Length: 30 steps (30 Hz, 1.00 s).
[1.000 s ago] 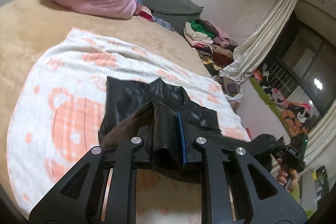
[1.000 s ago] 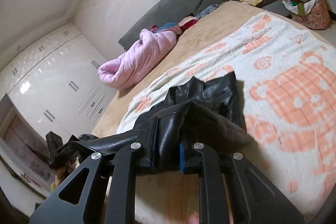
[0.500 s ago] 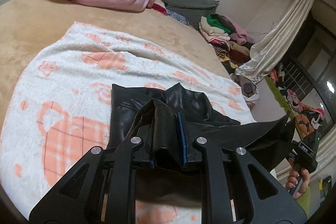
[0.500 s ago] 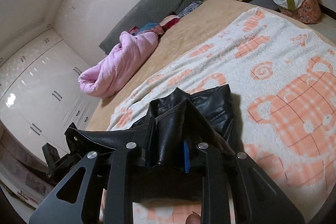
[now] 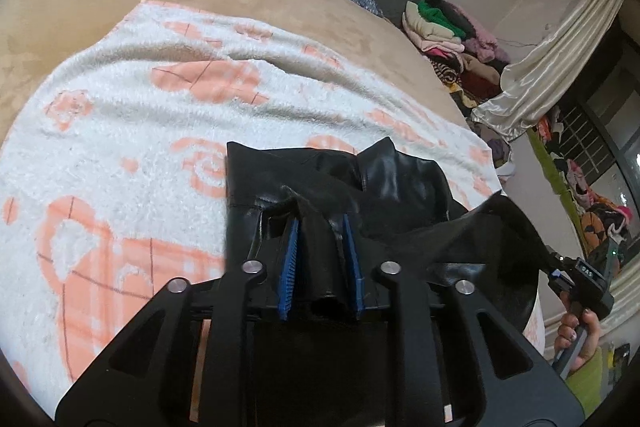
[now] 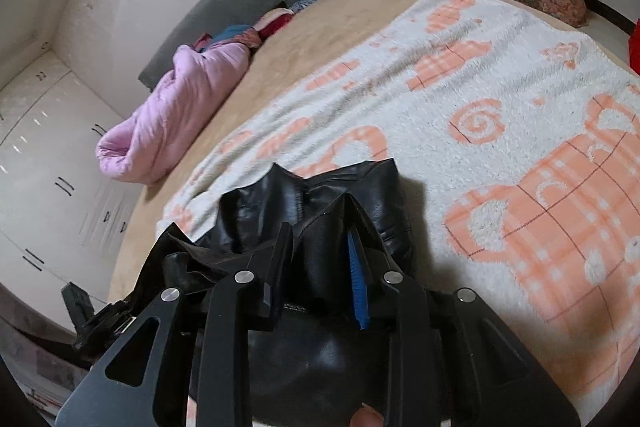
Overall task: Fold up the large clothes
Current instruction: 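Carry the held hem up and over toward the folded collar with both grippers, then lay the hem onto the jacket and open both grippers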
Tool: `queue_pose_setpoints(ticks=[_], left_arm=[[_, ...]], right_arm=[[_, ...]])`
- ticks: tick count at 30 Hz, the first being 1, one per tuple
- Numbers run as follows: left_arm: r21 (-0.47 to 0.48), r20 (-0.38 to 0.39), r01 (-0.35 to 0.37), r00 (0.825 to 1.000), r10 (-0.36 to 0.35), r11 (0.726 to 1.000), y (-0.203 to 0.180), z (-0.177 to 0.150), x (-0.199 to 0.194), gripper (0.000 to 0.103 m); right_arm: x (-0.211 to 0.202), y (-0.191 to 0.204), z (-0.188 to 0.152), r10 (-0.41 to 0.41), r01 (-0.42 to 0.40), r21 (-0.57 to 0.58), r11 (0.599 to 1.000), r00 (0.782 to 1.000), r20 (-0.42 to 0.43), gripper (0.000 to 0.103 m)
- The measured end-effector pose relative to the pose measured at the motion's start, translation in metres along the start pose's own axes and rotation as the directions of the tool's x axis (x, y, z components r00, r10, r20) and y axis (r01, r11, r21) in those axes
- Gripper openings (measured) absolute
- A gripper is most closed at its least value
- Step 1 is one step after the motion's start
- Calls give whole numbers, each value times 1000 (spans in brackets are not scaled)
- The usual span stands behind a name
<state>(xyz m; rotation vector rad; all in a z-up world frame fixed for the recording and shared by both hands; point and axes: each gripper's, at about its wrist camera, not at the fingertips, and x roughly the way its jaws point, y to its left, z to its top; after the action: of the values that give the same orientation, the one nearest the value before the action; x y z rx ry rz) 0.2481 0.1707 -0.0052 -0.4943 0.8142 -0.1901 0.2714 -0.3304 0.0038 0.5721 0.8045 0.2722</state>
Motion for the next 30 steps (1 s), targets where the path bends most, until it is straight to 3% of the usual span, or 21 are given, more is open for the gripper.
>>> queue_pose_setpoints(ticks=[4, 6, 7, 10, 14, 17, 23, 25, 26, 27, 28, 30], left_arm=[[5, 29, 11, 1000, -11, 1000, 2, 5, -4, 26], [11, 56, 12, 998, -12, 1000, 2, 7, -10, 34], [13, 76, 8, 997, -9, 1000, 2, 9, -15, 36], [30, 111, -19, 994, 15, 999, 1, 12, -26, 36], [68, 147, -100, 985, 89, 993, 0, 13, -34, 38], [134, 135, -140, 983, 122, 981, -8, 11, -27, 52], [286, 24, -186, 982, 187, 940, -21, 3, 33, 53], [323, 33, -212, 976, 213, 922, -24, -2, 44, 47], [332, 41, -222, 974, 221, 917, -25, -3, 45, 26], [334, 53, -230, 973, 225, 914, -25, -2, 44, 17], [330, 57, -226, 974, 219, 917, -24, 0, 41, 10], [310, 82, -210, 978, 194, 927, -22, 5, 31, 7]], right_arm=[[10, -10, 5, 3, -3, 34, 999, 1000, 5, 37], [8, -14, 8, 13, -15, 47, 999, 999, 29, 55], [6, -14, 9, 9, -11, 42, 999, 999, 42, 59], [-1, -12, 11, 14, -15, 4, 1000, 997, 78, 60], [-2, 4, 8, -61, 78, -154, 985, 992, 113, 64], [10, 17, 3, -146, 175, -285, 943, 982, 119, 64], [57, 35, -11, -295, 303, -512, 804, 950, 99, 64], [70, 32, -12, -321, 321, -524, 789, 942, 93, 57], [76, 29, -11, -329, 327, -521, 789, 940, 93, 39], [79, 27, -10, -346, 345, -514, 786, 933, 98, 23], [79, 24, -8, -352, 352, -501, 791, 931, 99, 19], [70, 20, -4, -314, 329, -452, 829, 943, 110, 12]])
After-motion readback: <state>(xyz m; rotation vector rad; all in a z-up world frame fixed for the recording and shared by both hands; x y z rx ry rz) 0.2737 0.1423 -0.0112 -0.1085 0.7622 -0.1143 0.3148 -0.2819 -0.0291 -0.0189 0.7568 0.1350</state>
